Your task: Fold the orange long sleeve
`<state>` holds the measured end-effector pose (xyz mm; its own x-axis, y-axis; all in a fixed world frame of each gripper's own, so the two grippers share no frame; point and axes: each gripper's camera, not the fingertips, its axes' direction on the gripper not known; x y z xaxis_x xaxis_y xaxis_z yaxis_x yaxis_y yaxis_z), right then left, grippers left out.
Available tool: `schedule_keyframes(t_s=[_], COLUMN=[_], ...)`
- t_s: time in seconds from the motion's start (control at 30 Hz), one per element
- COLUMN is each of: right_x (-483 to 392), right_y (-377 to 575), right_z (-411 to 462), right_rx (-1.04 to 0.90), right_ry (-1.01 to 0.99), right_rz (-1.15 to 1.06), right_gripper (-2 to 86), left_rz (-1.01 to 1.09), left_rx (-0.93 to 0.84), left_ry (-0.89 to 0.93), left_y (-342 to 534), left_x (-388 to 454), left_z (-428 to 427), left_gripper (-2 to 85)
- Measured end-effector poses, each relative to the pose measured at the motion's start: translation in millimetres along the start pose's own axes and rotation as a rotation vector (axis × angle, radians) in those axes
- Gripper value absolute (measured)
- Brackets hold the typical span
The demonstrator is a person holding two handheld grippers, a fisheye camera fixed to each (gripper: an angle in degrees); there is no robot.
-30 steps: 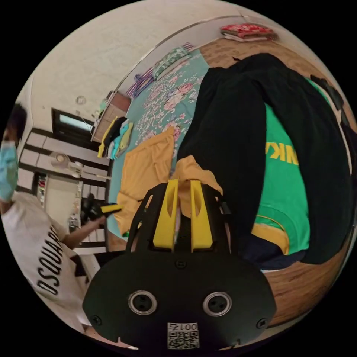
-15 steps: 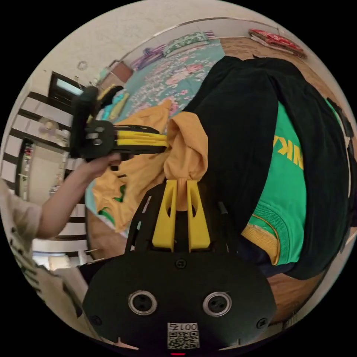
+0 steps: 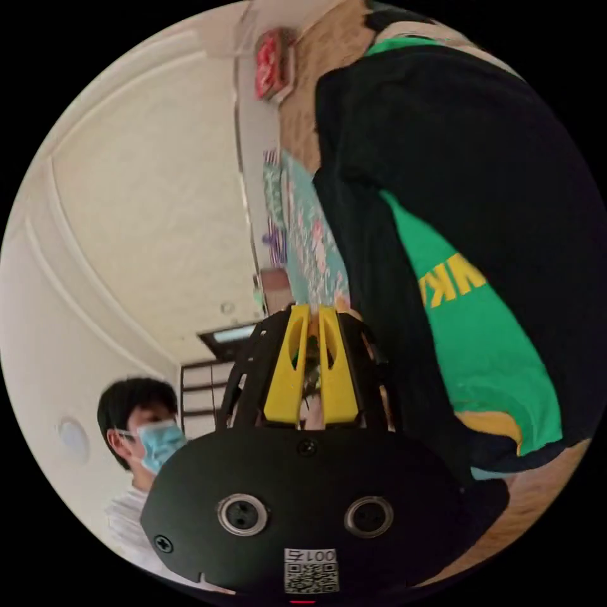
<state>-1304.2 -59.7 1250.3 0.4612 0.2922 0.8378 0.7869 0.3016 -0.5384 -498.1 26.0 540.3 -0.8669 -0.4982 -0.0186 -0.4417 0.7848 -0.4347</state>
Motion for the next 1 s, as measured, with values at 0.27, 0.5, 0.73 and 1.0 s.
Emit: schedule_keyframes(t_s=[0.27, 0.5, 0.73, 1.0], right_x=[2.8, 15.3, 55.1, -19.0], right_y=[10.7, 63.9, 73.4, 110.1], right_z=[5.3, 60.0, 87.7, 72.8], right_rx=[-0.085, -0.218, -0.168, -0.294], right_ry=[0.209, 0.879, 0.863, 1.012], right_rz=[-0.418, -0.665, -0.673, -1.097], right_gripper=[3.9, 11.1, 7.2, 1.2], left_rz=[-0.037, 0.174, 0.365, 0.427], left_rx=[0.176, 0.107, -0.165, -0.352], left_ry=[-0.131, -0.187, -0.015, 0.228], left_y=[7.6, -78.0, -198.8, -255.8], left_x=[28.3, 63.5, 73.0, 84.0], left_z=[-24.6, 25.9, 96.2, 117.1], left_gripper=[1.2, 8.3, 5.1, 7.9])
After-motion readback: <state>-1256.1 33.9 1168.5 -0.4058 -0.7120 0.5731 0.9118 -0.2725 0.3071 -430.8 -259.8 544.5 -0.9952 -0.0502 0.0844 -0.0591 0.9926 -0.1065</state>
